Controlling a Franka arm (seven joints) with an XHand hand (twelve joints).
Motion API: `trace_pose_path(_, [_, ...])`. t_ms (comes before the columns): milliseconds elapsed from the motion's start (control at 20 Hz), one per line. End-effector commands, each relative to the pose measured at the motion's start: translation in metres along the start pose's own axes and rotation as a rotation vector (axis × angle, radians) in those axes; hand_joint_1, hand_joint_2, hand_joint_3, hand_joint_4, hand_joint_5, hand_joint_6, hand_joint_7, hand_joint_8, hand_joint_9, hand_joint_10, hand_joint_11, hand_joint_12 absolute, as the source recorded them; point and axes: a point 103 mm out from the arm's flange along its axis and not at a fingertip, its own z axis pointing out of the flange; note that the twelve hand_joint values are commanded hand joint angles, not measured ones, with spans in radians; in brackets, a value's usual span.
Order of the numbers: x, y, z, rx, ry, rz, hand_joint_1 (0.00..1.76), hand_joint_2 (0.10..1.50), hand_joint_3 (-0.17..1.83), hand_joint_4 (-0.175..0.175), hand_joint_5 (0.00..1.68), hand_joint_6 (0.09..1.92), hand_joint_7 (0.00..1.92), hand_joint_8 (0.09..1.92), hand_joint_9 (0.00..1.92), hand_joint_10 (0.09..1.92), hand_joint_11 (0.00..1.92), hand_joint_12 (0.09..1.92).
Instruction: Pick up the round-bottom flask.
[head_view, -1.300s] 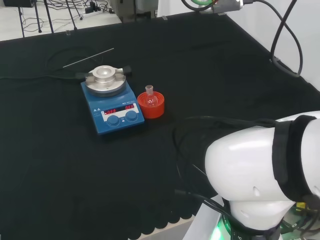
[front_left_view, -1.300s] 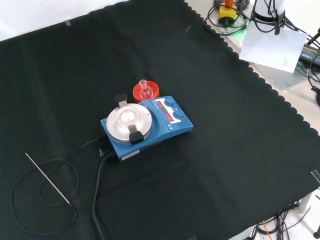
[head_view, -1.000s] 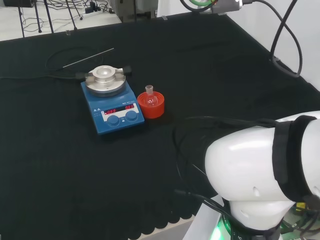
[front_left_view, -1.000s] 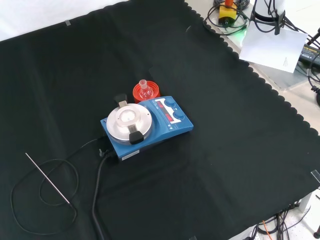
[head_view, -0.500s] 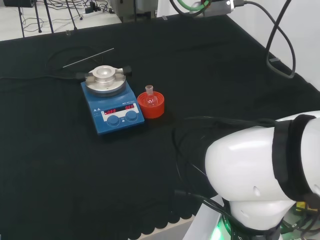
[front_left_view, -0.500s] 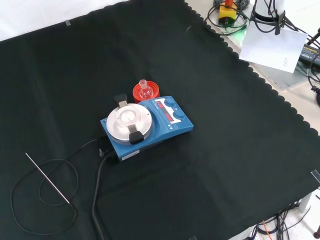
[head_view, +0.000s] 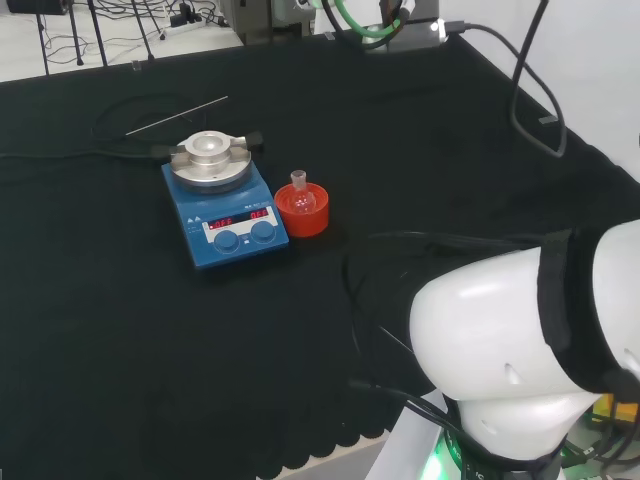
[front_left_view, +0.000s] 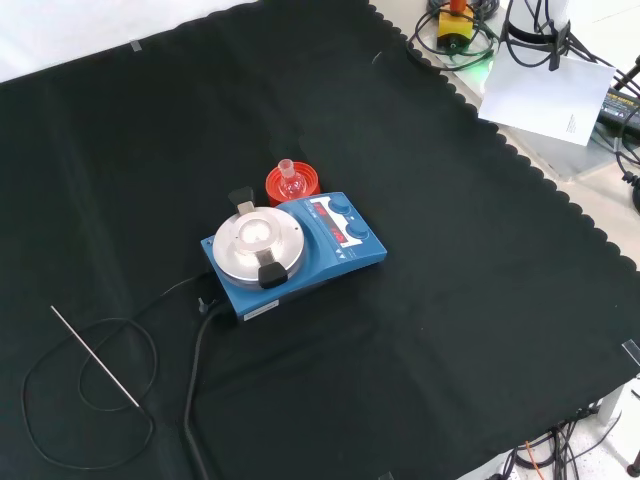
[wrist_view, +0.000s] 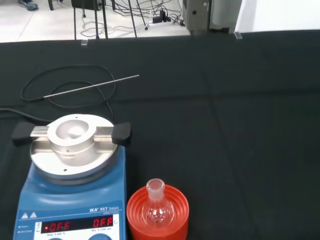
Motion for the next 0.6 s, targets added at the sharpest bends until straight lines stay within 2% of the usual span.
trace_pose_path(50, [-0.016,0.019,0.030,0.030,0.035,0.033,0.23,1.23,0.24,-0.052,0.33,0.09,0.13,0.57,0.21,0.69,0.00,1.18])
trace_pose_path(300, [-0.034,0.040,0.053,0.042,0.079,0.034,0.25,1.22,0.23,-0.057,0.34,0.09,0.14,0.57,0.22,0.70,0.00,1.19])
trace_pose_path(600, [-0.053,0.071,0.091,-0.011,0.116,0.015,0.38,1.17,0.21,-0.066,0.38,0.09,0.19,0.62,0.30,0.72,0.00,1.27])
